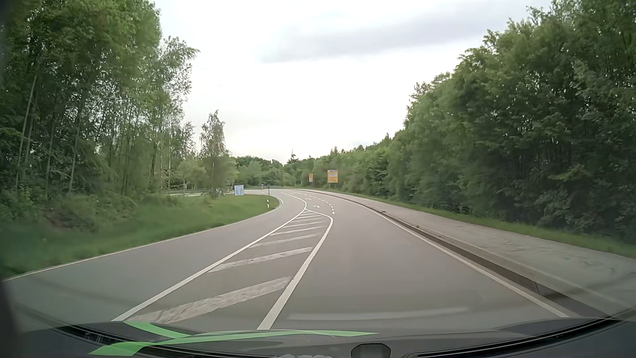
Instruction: Follow the waypoints while adhering to traffic rules and regulations
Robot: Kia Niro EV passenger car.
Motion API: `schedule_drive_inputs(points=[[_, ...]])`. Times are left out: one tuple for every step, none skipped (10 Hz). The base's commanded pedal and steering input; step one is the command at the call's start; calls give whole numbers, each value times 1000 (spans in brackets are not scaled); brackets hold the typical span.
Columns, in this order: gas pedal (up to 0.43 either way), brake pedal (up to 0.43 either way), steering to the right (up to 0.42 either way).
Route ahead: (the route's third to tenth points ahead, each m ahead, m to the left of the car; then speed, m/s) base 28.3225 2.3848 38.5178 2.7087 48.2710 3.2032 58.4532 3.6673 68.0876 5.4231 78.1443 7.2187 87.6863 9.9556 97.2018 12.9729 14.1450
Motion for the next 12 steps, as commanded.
schedule_drive_inputs(points=[[28, 0, -2], [28, 0, -2], [28, 0, -3], [28, 0, -5], [28, 0, -8], [20, 0, -10], [0, 0, -11], [0, 0, -11], [0, 0, -13], [0, 0, -14], [0, 0, -15], [0, 0, -17]])
